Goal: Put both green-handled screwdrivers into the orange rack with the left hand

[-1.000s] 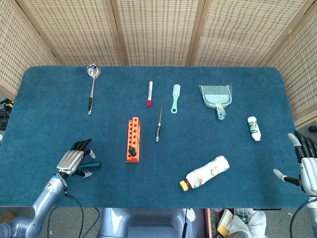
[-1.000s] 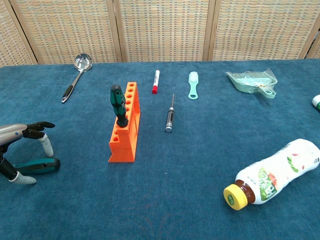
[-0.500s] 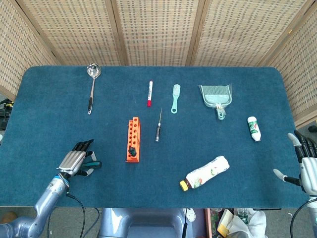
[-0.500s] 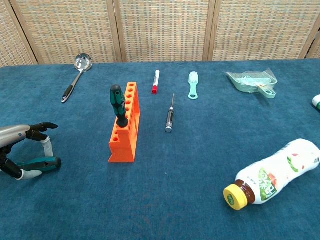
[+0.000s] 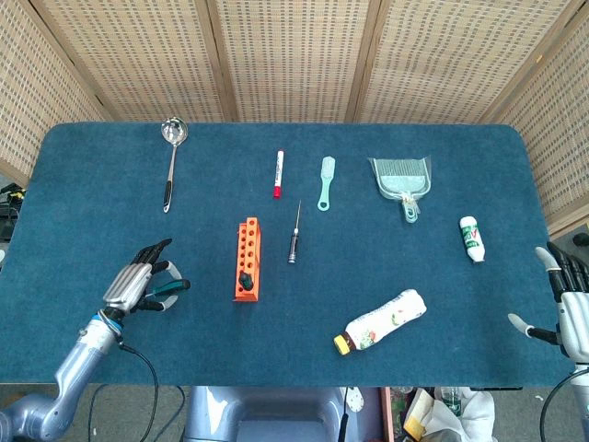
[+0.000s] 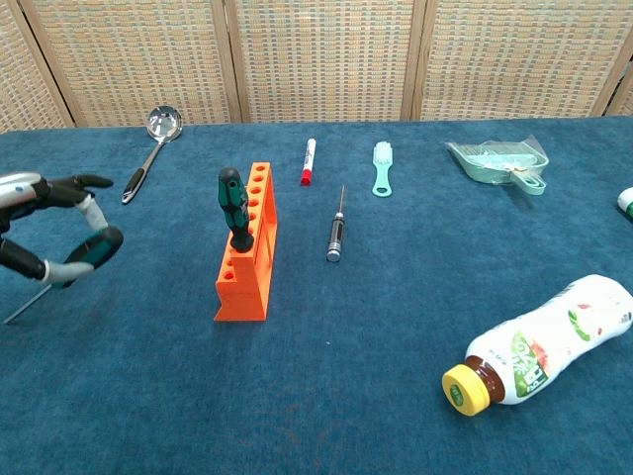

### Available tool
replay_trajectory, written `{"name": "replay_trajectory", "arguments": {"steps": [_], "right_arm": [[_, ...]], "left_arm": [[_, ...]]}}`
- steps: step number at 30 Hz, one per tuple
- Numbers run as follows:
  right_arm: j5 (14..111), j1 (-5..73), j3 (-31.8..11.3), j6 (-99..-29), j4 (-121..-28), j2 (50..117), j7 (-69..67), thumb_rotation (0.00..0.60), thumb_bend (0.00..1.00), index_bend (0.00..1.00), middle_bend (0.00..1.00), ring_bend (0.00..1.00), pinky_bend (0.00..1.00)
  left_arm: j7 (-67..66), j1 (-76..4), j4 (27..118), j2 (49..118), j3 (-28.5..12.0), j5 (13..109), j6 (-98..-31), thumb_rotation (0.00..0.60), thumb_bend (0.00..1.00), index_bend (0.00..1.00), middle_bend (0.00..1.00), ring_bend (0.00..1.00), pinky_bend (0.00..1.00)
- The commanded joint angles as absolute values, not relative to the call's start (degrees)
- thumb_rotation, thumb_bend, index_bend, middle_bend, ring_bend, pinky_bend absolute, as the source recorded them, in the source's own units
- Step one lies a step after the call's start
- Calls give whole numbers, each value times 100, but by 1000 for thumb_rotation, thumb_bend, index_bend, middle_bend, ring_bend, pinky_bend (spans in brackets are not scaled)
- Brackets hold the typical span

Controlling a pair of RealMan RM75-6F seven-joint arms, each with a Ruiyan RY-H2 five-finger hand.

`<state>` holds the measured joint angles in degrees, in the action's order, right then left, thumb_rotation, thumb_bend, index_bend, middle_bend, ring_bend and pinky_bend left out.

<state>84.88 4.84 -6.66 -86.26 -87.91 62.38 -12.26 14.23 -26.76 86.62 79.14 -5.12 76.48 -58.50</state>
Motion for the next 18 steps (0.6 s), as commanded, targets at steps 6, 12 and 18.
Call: {"name": "replay_trajectory", "arguments": {"steps": [6, 12, 18], "right_arm": [[8450, 502, -679, -8586, -8784, 6246, -1207, 600, 0, 0, 0, 0, 0], [8394, 517, -701, -8549, -8759, 6259, -1195, 600, 0, 0, 0, 0, 0], [8211, 558, -765, -8430, -8685, 6299, -1121, 600, 0, 0, 0, 0, 0]], "left_arm": [[4930, -3058, 8935, 7469, -1520, 8729, -6783, 600, 402, 666, 0, 0, 0], [5946, -3445, 9051, 7590, -1950, 8384, -6603, 600, 403, 671, 0, 0, 0], [5975, -3897, 9055, 7707, -2149, 8078, -6126, 600, 402, 671, 0, 0, 0]]}}
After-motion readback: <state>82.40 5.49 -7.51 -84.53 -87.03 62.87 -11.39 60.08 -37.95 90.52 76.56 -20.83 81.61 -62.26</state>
